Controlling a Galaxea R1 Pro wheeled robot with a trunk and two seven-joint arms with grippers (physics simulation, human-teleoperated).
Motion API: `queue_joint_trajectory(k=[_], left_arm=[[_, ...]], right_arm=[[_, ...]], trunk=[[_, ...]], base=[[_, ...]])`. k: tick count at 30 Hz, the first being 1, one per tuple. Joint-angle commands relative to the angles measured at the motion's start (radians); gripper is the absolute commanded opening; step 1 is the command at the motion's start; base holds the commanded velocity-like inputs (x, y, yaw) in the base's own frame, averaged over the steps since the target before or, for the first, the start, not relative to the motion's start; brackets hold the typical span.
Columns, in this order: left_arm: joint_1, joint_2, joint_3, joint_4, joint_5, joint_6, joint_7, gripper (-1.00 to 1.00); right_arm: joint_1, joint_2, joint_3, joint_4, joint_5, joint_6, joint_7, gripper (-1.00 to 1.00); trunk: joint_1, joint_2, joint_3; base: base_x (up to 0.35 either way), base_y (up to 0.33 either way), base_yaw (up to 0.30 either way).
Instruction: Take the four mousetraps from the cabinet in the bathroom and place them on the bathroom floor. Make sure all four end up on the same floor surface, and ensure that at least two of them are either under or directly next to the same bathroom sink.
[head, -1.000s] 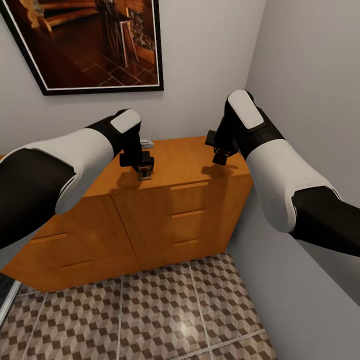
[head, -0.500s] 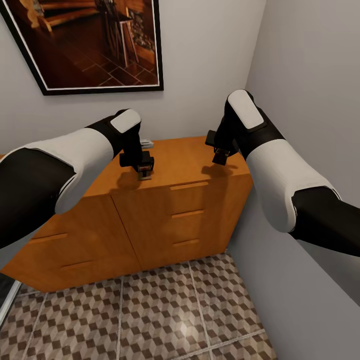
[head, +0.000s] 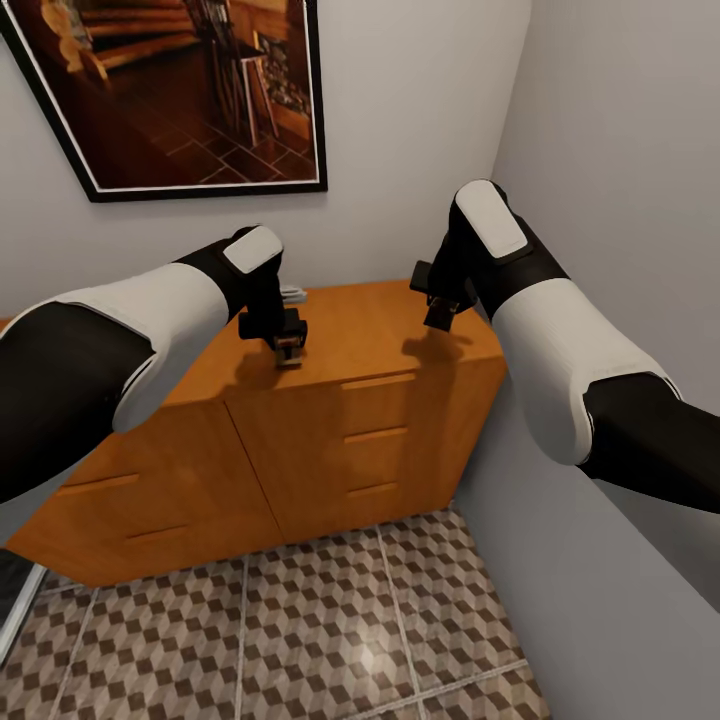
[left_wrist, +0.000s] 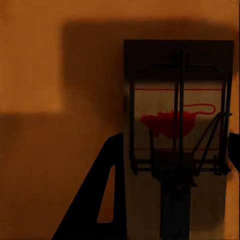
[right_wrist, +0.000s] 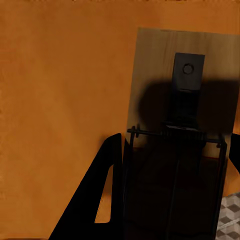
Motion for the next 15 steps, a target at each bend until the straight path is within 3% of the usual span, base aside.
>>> queue_joint_trajectory(k=[1, 15], left_arm=[[-0.001, 0.0, -0.005, -0.001, 0.01, 0.004, 0.009, -1.0], [-0.001, 0.0, -0.001, -0.009, 0.011, 0.004, -0.045, -1.0]], right_arm=[[-0.001, 0.0, 0.001, 0.0, -0.009, 0.002, -0.006, -1.0], [-0.001, 0.0, 0.004, 0.04, -0.009, 0.0, 0.026, -1.0]], trunk=[[-0.004, 0.007, 0.002], [-0.058, 0.105, 0.046]], base=[[0.0, 0.0, 0.0], [0.0, 0.0, 0.0]])
